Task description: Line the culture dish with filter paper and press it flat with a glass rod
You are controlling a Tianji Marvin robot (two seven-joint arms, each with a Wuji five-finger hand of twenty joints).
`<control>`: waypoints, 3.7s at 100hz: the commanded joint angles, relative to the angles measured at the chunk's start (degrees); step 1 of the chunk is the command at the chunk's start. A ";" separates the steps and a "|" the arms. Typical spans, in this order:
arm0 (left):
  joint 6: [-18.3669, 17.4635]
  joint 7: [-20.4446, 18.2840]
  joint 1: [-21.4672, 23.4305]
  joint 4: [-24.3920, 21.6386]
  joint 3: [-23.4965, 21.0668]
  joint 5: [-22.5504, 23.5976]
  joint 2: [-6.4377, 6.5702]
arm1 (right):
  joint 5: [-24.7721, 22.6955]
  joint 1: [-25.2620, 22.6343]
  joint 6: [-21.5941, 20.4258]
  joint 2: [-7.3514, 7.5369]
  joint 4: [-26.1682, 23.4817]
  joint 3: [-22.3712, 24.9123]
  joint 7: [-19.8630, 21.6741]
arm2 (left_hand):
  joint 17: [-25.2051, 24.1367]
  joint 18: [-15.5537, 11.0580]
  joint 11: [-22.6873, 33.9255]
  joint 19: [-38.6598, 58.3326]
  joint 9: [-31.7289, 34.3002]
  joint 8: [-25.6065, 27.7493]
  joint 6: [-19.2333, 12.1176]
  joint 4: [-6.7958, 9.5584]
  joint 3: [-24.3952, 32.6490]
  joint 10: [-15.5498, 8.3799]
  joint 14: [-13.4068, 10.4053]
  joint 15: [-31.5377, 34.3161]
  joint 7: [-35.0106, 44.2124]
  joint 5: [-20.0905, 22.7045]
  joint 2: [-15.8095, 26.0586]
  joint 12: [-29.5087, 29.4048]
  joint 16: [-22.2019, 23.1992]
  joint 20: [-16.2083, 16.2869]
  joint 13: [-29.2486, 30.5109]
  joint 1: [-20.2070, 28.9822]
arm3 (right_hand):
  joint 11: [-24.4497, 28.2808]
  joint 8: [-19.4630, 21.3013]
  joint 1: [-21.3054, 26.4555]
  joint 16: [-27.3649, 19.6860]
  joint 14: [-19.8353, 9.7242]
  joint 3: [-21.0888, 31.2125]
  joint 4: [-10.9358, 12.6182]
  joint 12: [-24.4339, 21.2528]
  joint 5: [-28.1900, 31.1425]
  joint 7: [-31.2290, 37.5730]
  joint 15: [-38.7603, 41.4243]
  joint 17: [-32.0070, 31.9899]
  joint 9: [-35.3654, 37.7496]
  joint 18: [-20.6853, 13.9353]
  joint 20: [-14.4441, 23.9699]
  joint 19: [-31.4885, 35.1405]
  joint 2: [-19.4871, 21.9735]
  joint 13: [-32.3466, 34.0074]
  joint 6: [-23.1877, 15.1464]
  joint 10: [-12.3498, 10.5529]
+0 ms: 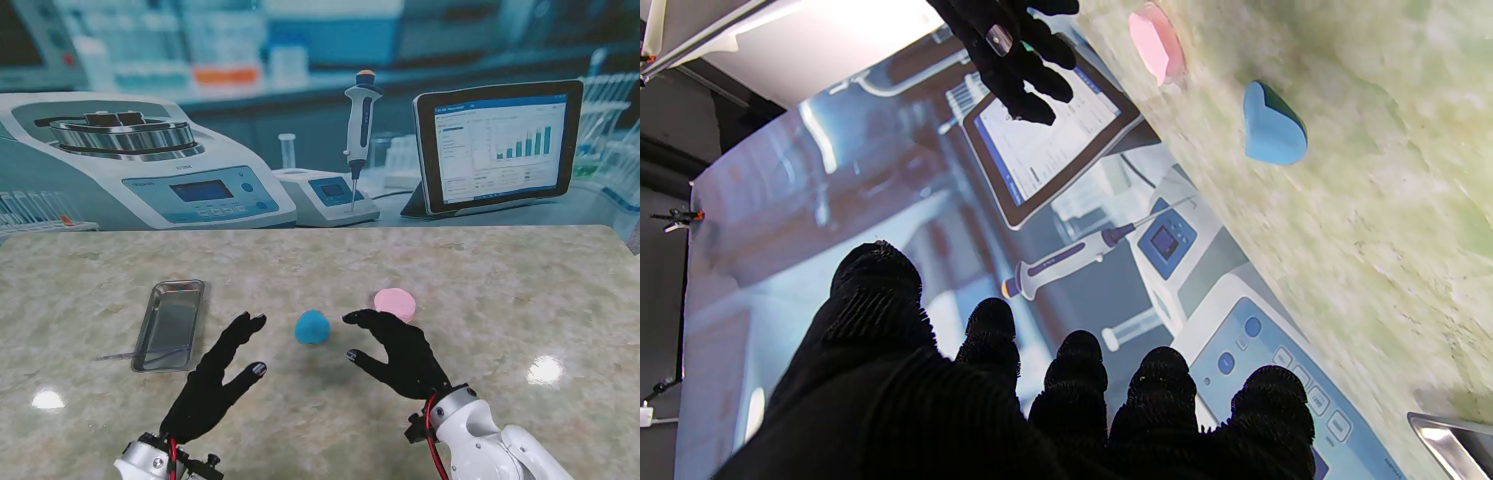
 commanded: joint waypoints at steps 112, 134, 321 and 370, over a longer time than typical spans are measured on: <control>0.93 -4.45 -0.70 -0.64 -1.96 1.23 1.04 | -12.56 35.85 4.66 3.66 28.55 -11.53 12.64 | -0.13 -1.59 0.31 -2.48 -1.08 0.50 -1.62 0.84 -0.94 -0.89 -1.83 -0.41 1.11 -0.23 1.83 2.11 1.71 1.23 -1.56 0.52 | -1.74 -3.65 -7.83 8.33 12.83 2.49 -0.44 3.58 -3.58 0.35 11.21 8.48 -1.14 8.00 6.76 26.81 -3.29 6.94 -4.04 2.20; 0.91 -4.63 -0.56 -0.66 -2.42 1.30 1.05 | -15.27 40.47 3.90 4.44 32.14 -16.00 15.21 | -0.14 -1.55 0.36 -2.49 -1.09 0.56 -1.68 0.83 -0.94 -0.60 -1.77 -0.40 1.23 -0.26 1.77 2.16 1.74 1.26 -1.57 0.56 | -6.12 5.18 -10.08 9.62 15.26 8.92 -1.56 7.43 -3.15 -4.17 11.39 11.23 -1.87 12.63 9.30 27.42 -11.37 7.70 -6.70 2.68; 1.62 -5.26 -1.22 0.40 -2.31 0.79 1.13 | -12.66 49.24 6.35 2.92 44.86 -33.47 8.35 | -0.12 -1.66 0.52 -2.51 -1.09 0.93 -1.93 0.80 -0.90 -0.27 -1.70 -0.42 1.99 -0.26 1.55 2.88 1.67 1.25 -1.59 0.69 | 8.45 17.24 -3.55 22.58 12.55 24.52 -2.15 24.24 -4.32 -0.05 31.46 27.98 -1.55 5.62 23.45 44.60 -24.95 20.31 -4.97 3.28; 1.60 -5.20 -1.27 0.53 -2.30 0.72 1.10 | -11.46 49.68 4.66 2.46 46.48 -34.15 6.63 | -0.12 -1.70 0.52 -2.51 -1.09 0.93 -2.03 0.80 -0.93 -0.26 -1.69 -0.43 2.00 -0.35 1.53 2.89 1.63 1.22 -1.60 0.60 | 27.91 26.73 1.08 23.73 9.57 32.86 -1.45 24.55 0.04 8.94 35.39 32.73 -0.99 3.74 23.59 47.80 -25.36 26.66 -7.05 1.86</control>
